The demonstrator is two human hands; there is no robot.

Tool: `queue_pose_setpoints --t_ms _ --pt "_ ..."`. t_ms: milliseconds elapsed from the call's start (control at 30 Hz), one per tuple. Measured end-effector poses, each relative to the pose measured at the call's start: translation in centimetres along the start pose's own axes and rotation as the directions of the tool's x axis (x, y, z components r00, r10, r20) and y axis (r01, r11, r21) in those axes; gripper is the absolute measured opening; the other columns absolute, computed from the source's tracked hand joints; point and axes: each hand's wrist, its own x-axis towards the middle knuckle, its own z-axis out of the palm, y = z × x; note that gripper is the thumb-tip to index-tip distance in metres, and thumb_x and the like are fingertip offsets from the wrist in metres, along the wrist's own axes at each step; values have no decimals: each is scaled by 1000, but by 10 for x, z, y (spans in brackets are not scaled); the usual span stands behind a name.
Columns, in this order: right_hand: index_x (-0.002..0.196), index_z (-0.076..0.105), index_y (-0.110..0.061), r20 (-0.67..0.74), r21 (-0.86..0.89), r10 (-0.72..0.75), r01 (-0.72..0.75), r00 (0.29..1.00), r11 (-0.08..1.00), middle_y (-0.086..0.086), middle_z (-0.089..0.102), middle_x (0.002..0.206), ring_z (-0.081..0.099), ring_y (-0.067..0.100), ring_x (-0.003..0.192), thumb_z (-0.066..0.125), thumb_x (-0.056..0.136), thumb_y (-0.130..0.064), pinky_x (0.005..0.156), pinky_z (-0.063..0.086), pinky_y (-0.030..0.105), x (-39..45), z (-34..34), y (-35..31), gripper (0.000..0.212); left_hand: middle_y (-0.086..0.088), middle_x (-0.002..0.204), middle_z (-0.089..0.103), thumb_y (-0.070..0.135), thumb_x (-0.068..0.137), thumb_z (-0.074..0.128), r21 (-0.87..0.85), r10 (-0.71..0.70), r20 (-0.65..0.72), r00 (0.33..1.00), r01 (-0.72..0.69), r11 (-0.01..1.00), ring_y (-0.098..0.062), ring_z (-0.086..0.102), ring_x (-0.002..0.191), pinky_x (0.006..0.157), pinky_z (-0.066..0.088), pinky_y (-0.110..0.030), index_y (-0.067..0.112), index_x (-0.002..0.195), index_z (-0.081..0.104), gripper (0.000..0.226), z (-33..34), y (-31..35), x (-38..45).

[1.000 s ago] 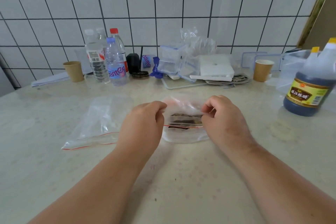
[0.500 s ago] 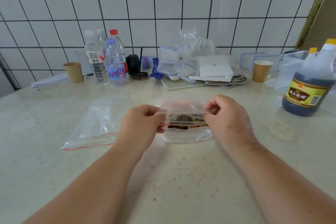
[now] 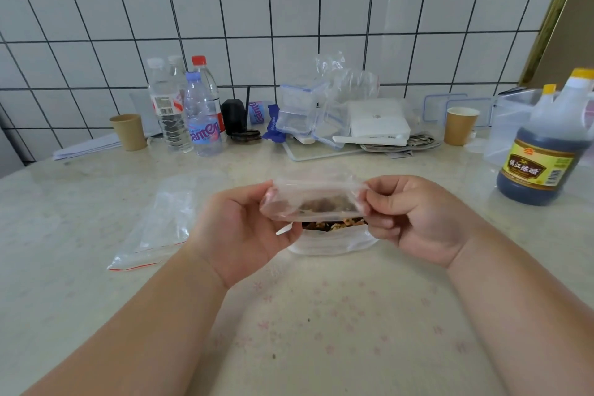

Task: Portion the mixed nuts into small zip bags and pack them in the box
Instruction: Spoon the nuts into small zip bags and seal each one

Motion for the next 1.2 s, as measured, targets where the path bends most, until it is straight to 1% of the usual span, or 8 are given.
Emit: queue_pose_setpoints --t_ms 200,367,467,600,700,900,1067,1200 --pt "67 53 -11 133 28 38 -42 990 999 5 44 68 35 16 60 67 70 -11 53 22 30 -3 5 0 14 -10 89 71 14 59 81 -2 46 8 999 -46 999 -28 69 89 90 51 -43 11 66 65 18 -2 -1 1" --pt "53 50 -24 -202 -172 -104 69 974 983 4 42 62 38 14 55 79 70 -2 49 33 26 6 21 13 40 -19 102 68 -6 76 74 401 207 -87 974 -156 903 -24 73 91 76 61 -32 3 101 62 29 0 -14 7" --pt "50 38 -20 -335 -303 -214 110 918 947 8 37 64 34 17 54 76 72 -12 51 30 30 7 30 19 44 -7 81 74 0 82 74 567 349 -248 903 -157 809 -16 76 78 70 61 -31 8 77 71 10 6 -25 9" --pt "61 32 -12 -442 -793 -511 -55 737 607 -6 38 60 35 8 49 62 75 -24 45 29 16 8 35 26 36 -4 71 74 16 88 69 857 614 -315 724 -61 512 -14 74 54 62 55 -36 5 83 60 15 8 -31 9" --pt "68 41 -21 -395 -867 -637 -39 661 497 -6 48 75 46 4 61 59 78 -15 49 31 12 7 32 25 22 12 76 73 18 92 67 899 685 -272 676 -75 432 -13 72 50 61 57 -37 21 88 62 8 6 -29 9" --pt "80 50 -32 -466 -838 -600 -107 651 535 -14 58 81 57 6 77 71 76 -23 57 34 17 8 20 25 24 1 70 78 6 88 73 777 623 -391 678 -120 618 -19 77 60 56 61 -24 14 86 77 8 -5 -17 9" --pt "70 61 -26 -506 -792 -536 -120 676 598 -18 66 62 64 -1 56 81 74 -25 49 42 12 9 14 21 20 -19 87 80 0 82 73 375 279 -328 903 -146 915 -23 80 74 63 63 -26 3 69 82 16 2 -12 8" --pt "66 71 -21 -497 -685 -418 -47 761 727 -16 67 54 57 1 40 84 76 -24 40 38 7 8 11 13 17 -17 92 79 8 79 65 130 48 -117 992 -32 991 -29 80 90 67 64 -37 3 71 80 18 4 -11 4"
